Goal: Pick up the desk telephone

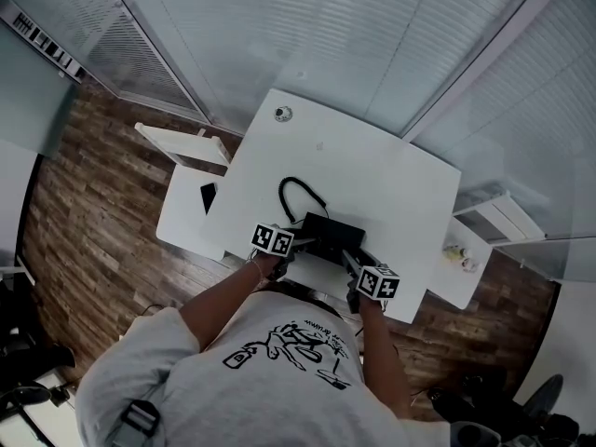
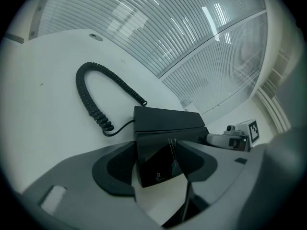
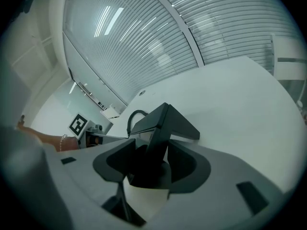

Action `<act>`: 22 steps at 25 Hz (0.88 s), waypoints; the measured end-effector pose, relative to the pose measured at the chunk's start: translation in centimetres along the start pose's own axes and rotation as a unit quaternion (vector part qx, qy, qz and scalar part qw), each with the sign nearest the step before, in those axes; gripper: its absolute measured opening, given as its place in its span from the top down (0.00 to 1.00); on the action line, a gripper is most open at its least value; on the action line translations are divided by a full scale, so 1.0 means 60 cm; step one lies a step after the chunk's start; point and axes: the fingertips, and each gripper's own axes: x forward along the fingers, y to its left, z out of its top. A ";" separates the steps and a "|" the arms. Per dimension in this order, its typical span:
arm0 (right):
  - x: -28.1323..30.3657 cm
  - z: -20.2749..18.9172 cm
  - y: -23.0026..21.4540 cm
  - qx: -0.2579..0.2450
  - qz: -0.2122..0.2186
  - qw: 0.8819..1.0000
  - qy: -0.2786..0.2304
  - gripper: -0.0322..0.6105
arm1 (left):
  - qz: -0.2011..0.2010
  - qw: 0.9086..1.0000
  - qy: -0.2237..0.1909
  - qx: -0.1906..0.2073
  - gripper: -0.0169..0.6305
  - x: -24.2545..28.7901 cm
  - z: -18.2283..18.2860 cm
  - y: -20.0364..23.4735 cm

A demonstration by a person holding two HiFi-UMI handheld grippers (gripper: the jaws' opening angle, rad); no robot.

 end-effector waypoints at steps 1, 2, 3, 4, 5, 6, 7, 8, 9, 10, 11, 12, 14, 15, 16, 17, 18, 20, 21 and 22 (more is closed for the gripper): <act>-0.001 0.000 0.001 0.000 -0.002 1.000 0.001 0.63 | 0.001 1.000 0.001 -0.001 0.56 -0.001 0.000 -0.001; -0.001 0.000 0.001 -0.001 -0.002 1.000 0.002 0.63 | 0.002 1.000 0.002 -0.001 0.56 -0.002 -0.001 -0.002; -0.002 0.000 0.002 -0.002 -0.002 1.000 0.002 0.63 | 0.003 1.000 0.002 -0.001 0.56 -0.003 -0.001 -0.003; -0.003 0.000 0.003 -0.002 -0.001 1.000 0.002 0.63 | 0.004 1.000 0.001 -0.002 0.56 -0.004 -0.001 -0.004; -0.005 0.001 0.003 -0.001 0.001 1.000 0.002 0.63 | 0.004 1.000 0.000 -0.002 0.56 -0.005 -0.001 -0.005; -0.006 0.003 0.003 0.000 0.003 1.000 0.000 0.63 | 0.004 1.000 -0.001 -0.003 0.56 -0.006 -0.001 -0.008; -0.008 0.004 0.003 0.002 0.005 1.000 -0.001 0.63 | 0.004 1.000 -0.002 -0.004 0.56 -0.007 0.000 -0.010; -0.010 0.005 0.003 0.002 0.006 1.000 -0.002 0.63 | 0.004 1.000 -0.003 -0.004 0.57 -0.008 0.000 -0.013; -0.013 0.005 0.004 0.002 0.007 1.000 -0.003 0.63 | 0.005 1.000 -0.003 -0.003 0.57 -0.009 0.001 -0.015; -0.016 0.006 0.005 0.001 0.008 1.000 -0.004 0.63 | 0.005 1.000 -0.003 -0.001 0.57 -0.010 0.002 -0.018; -0.019 0.008 0.007 0.001 0.009 1.000 -0.005 0.63 | 0.006 1.000 -0.004 0.001 0.57 -0.012 0.003 -0.021; -0.022 0.010 0.009 0.000 0.010 1.000 -0.007 0.63 | 0.007 1.000 -0.005 0.004 0.57 -0.014 0.005 -0.025; -0.032 0.015 0.014 -0.001 0.012 1.000 -0.012 0.63 | 0.008 1.000 -0.008 0.008 0.57 -0.020 0.010 -0.035; -0.037 0.018 0.016 -0.003 0.013 1.000 -0.015 0.63 | 0.009 1.000 -0.010 0.010 0.57 -0.023 0.013 -0.041; -0.042 0.021 0.019 -0.004 0.014 1.000 -0.018 0.63 | 0.010 1.000 -0.012 0.011 0.57 -0.026 0.015 -0.046; -0.046 0.024 0.022 -0.005 0.015 1.000 -0.021 0.63 | 0.010 1.000 -0.013 0.013 0.57 -0.029 0.017 -0.050; -0.049 0.026 0.025 -0.006 0.017 1.000 -0.023 0.63 | 0.012 1.000 -0.013 0.015 0.57 -0.033 0.019 -0.054; -0.054 0.029 0.031 -0.005 0.022 0.999 -0.027 0.63 | 0.016 1.000 -0.012 0.022 0.57 -0.041 0.023 -0.061; -0.057 0.031 0.034 -0.004 0.025 0.999 -0.029 0.63 | 0.018 0.999 -0.013 0.026 0.57 -0.046 0.027 -0.065; -0.060 0.034 0.037 -0.005 0.026 0.999 -0.032 0.63 | 0.020 0.999 -0.014 0.029 0.58 -0.050 0.031 -0.069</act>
